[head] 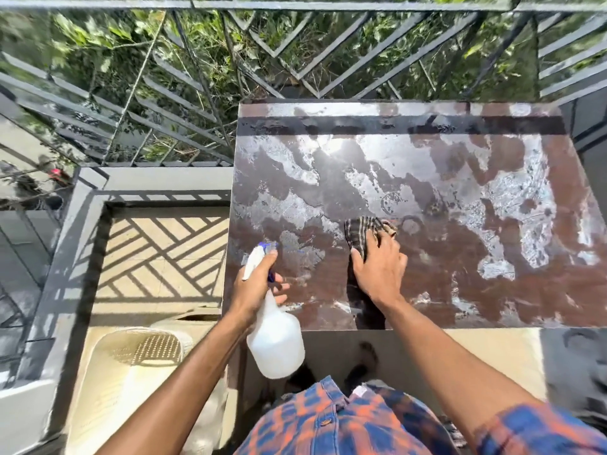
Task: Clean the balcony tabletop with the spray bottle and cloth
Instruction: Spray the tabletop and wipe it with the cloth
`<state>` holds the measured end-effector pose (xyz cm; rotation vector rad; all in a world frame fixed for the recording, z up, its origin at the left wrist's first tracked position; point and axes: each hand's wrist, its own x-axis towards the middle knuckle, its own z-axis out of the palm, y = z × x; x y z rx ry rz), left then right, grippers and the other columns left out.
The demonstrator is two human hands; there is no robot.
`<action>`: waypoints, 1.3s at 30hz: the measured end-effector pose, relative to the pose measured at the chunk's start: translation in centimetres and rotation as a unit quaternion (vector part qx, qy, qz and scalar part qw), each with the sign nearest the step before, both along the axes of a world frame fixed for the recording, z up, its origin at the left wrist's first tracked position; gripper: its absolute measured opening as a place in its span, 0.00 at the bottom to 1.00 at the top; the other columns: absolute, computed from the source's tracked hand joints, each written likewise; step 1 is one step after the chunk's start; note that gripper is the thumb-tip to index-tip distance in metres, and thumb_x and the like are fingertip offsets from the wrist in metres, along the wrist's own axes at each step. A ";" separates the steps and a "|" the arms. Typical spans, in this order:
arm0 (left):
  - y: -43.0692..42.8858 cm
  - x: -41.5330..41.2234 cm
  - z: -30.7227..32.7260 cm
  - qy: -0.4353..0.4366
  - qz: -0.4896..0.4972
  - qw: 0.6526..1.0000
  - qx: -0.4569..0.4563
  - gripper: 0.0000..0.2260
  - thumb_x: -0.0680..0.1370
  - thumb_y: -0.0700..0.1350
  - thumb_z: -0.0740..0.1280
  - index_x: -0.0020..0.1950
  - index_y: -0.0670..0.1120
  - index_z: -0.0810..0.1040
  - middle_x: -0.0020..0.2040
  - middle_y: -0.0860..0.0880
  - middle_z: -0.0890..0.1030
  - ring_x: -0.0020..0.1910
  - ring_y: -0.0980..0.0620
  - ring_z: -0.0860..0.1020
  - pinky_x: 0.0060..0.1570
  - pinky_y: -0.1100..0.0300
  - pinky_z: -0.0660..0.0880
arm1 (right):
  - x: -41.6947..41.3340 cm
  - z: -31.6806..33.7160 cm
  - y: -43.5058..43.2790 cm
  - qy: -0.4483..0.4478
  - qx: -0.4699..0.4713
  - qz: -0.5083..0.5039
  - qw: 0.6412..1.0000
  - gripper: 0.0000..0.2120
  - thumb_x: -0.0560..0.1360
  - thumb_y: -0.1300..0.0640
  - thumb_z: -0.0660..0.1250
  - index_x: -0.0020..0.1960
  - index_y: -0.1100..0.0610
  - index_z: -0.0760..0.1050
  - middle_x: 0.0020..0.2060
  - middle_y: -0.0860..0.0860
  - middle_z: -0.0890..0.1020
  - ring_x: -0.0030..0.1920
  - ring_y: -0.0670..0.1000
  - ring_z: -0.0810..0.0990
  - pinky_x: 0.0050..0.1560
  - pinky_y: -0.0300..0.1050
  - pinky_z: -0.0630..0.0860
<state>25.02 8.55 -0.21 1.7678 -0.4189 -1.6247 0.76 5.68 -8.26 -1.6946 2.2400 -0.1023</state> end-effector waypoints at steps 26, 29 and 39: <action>2.5 11.9 -1.3 -0.112 -0.022 0.991 -0.065 0.22 0.82 0.56 0.63 0.44 0.37 0.80 0.42 0.34 0.83 0.20 0.49 0.72 0.22 0.61 0.71 | 9.7 -2.9 0.5 0.073 -0.056 0.224 0.970 0.27 0.82 0.48 0.54 0.80 0.49 0.58 0.79 0.53 0.63 0.79 0.55 0.60 0.77 0.64 0.50; 2.5 11.9 -1.4 -0.099 -0.006 0.993 -0.070 0.21 0.82 0.56 0.64 0.43 0.37 0.80 0.41 0.34 0.82 0.19 0.50 0.71 0.21 0.61 0.71 | 5.3 -2.7 -3.3 0.076 -0.030 0.153 0.985 0.29 0.79 0.46 0.53 0.78 0.54 0.62 0.77 0.56 0.66 0.78 0.59 0.61 0.78 0.64 0.49; 4.0 11.5 -2.0 -0.094 0.021 0.993 -0.071 0.22 0.81 0.57 0.67 0.43 0.38 0.81 0.40 0.39 0.84 0.31 0.41 0.79 0.22 0.59 0.72 | 20.0 -3.1 -4.8 -0.024 -0.057 0.321 0.945 0.28 0.82 0.49 0.56 0.81 0.51 0.56 0.80 0.56 0.59 0.79 0.62 0.56 0.77 0.61 0.57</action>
